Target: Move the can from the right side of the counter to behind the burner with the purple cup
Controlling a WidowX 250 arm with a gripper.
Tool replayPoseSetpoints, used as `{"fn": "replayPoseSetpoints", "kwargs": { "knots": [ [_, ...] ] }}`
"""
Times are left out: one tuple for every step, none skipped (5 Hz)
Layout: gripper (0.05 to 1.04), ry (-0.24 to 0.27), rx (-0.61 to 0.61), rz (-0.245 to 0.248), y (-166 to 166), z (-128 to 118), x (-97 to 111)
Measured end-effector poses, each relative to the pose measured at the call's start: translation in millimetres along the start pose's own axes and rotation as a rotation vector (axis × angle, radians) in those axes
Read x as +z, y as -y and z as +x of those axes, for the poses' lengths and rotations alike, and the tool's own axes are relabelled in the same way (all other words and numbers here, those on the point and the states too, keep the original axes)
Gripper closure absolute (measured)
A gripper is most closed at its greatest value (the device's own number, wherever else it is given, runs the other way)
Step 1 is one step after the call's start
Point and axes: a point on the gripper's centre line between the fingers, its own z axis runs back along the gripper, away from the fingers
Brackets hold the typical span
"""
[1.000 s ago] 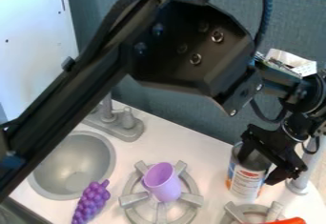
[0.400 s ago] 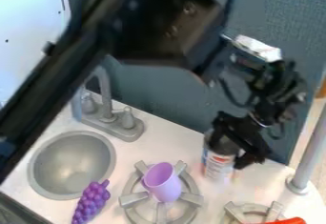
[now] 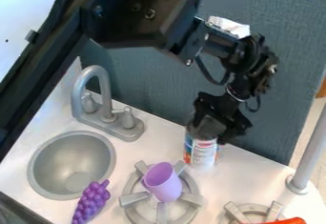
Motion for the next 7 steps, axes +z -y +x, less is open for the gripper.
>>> {"fn": "replayPoseSetpoints", "kwargs": {
  "knots": [
    [0.083, 0.015, 0.068, -0.001, -18, 16, 11],
    [0.083, -0.050, 0.137, 0.054, -36, 15, 2],
    [0.082, -0.089, 0.129, 0.070, -37, 5, -4],
    [0.083, -0.096, 0.122, 0.042, -37, -9, -2],
    [0.083, -0.049, 0.111, -0.041, -39, -23, 24],
    [0.083, 0.001, 0.044, -0.158, -38, -44, 51],
    [0.083, -0.023, -0.111, -0.214, -39, -73, 57]
  ]
}}
